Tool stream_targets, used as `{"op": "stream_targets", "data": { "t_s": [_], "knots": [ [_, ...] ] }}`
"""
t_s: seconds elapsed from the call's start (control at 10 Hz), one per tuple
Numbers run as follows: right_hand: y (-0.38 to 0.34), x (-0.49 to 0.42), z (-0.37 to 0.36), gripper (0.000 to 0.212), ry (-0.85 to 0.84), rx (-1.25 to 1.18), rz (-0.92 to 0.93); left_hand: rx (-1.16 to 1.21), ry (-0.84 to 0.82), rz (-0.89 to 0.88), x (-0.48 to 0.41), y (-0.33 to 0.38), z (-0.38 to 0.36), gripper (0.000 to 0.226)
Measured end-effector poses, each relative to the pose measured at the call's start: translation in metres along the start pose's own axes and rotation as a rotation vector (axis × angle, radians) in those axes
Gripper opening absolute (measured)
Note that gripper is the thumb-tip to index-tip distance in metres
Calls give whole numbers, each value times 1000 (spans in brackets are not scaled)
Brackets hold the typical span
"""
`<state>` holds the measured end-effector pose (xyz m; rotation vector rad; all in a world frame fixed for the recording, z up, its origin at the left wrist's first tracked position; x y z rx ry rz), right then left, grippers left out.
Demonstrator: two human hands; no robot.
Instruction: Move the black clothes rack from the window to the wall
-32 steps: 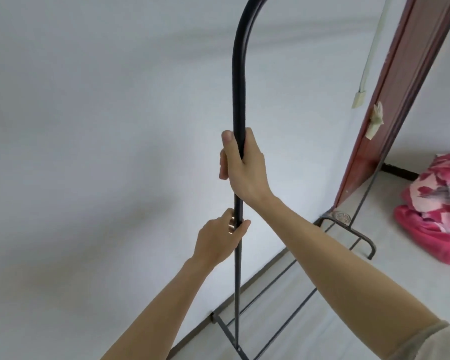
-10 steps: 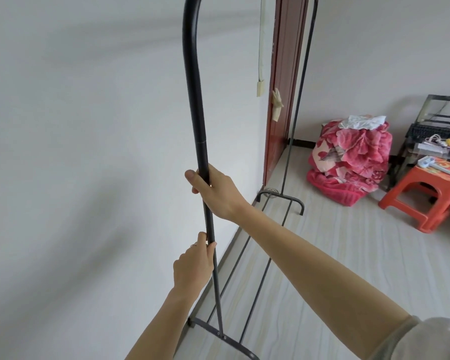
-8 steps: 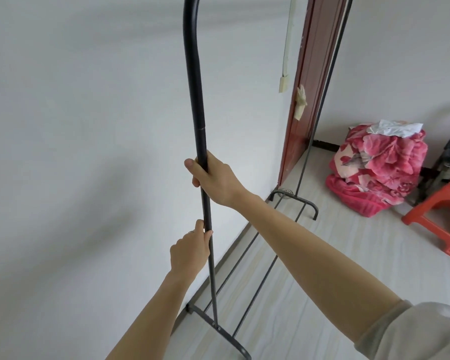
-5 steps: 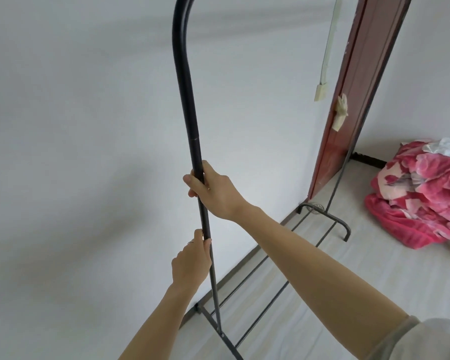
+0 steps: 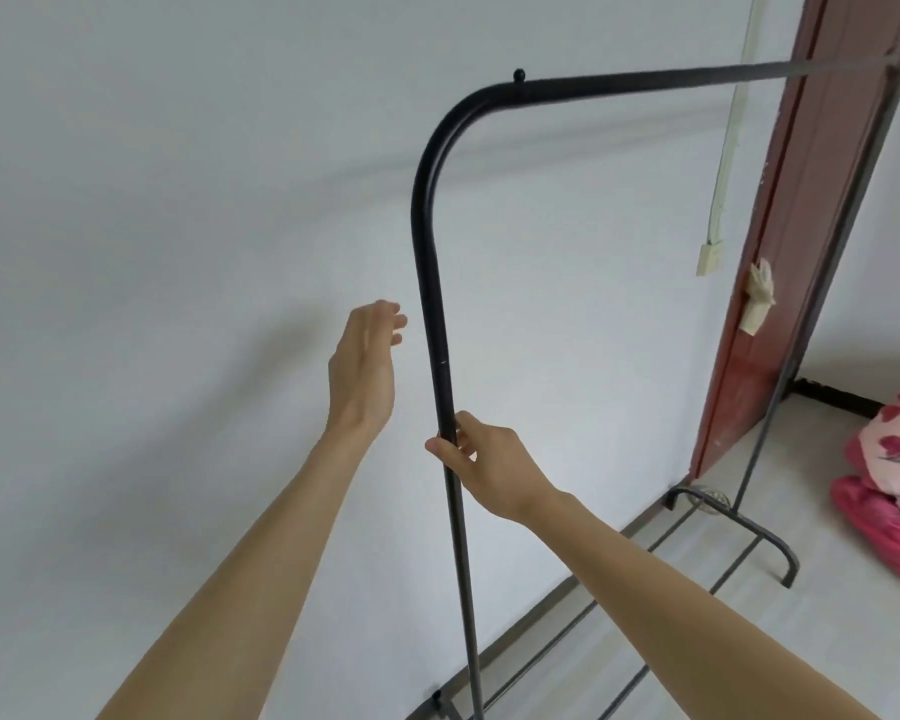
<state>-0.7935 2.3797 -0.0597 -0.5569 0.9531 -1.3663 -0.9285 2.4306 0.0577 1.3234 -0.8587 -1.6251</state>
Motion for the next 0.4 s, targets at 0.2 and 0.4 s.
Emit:
{"op": "stream_targets", "data": {
  "t_s": [0.2,0.4],
  "knots": [
    [-4,-4,11,39,-45,120,-53,46,-189,-200,-21,108,-39,31],
    [-42,9,62,28,-227,339,-106,223,7,-137,-26,86,-42,45]
  ]
}}
Point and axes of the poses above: each hand's wrist, its own x-axis away from the middle knuckle, its own z-axis out of the back of the hand, y = z × x, the point moved 10 cm from there along -x, towards the middle knuckle, and after that the axes turned 3 degrees about -x, right-handed, at the moved point
